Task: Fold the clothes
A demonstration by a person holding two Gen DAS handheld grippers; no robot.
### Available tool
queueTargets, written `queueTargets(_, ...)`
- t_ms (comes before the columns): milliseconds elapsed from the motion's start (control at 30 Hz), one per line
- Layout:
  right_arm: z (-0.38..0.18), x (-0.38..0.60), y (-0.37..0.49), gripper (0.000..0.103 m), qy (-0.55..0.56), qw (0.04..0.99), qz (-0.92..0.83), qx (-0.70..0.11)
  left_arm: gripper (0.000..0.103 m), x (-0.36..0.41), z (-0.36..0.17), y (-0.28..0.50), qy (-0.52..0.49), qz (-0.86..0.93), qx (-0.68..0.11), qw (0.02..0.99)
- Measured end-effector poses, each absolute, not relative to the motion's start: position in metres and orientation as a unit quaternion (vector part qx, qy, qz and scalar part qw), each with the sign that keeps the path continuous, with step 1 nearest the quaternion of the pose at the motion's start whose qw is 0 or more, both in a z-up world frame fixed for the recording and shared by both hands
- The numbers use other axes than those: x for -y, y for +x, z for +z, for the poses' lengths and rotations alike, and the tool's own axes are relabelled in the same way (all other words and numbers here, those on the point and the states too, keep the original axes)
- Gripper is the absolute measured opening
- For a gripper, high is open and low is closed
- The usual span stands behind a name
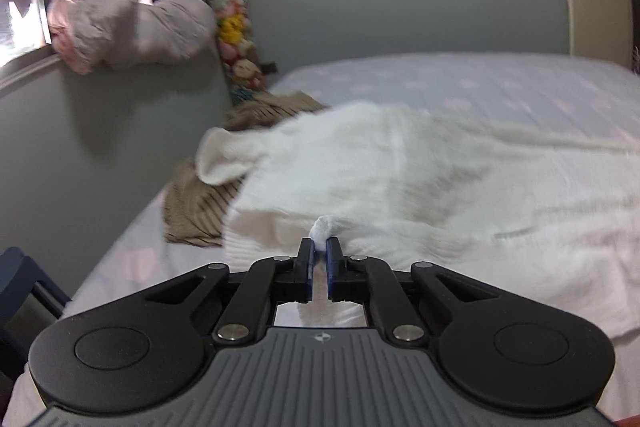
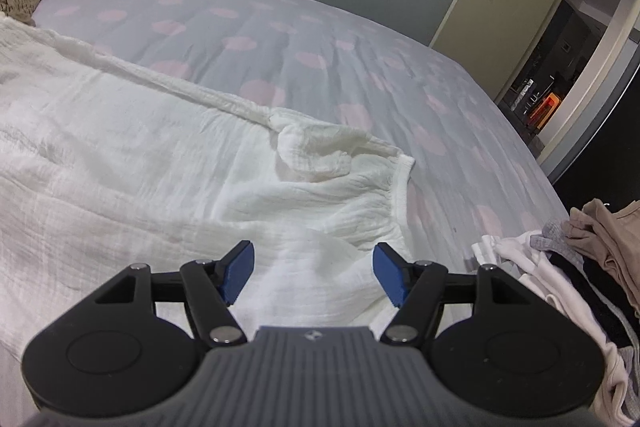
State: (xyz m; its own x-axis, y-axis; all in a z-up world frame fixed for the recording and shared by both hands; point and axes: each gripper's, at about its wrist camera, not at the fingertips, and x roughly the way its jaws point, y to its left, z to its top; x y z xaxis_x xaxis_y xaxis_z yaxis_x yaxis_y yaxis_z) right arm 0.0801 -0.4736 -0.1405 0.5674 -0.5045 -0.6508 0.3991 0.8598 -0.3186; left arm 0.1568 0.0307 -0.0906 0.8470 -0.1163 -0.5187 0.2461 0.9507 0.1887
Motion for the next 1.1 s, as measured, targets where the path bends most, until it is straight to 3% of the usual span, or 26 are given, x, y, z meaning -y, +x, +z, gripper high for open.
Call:
queueTargets(367, -0.111, 0.508, 0.053, 0.069, -0.004, 0.882, -0.292, -0.370, 0.003, -0.060, -0.076, 0.130, 0.107, -0.058, -0.242, 0.963)
queueTargets(833, -0.097, 0.541, 0.014, 0.069, -0.123, 0.861, -0.241, -0.431, 0.003, -0.075, -0.089, 0.124, 0.141, -0.070, -0.267, 0.951)
queueTargets(1100, -0.111, 0.549, -0.012, 0.067, -0.112, 0.866, -0.200, -0.444, 0.003, -0.074, -0.087, 0.125, 0.200, -0.087, -0.283, 0.934)
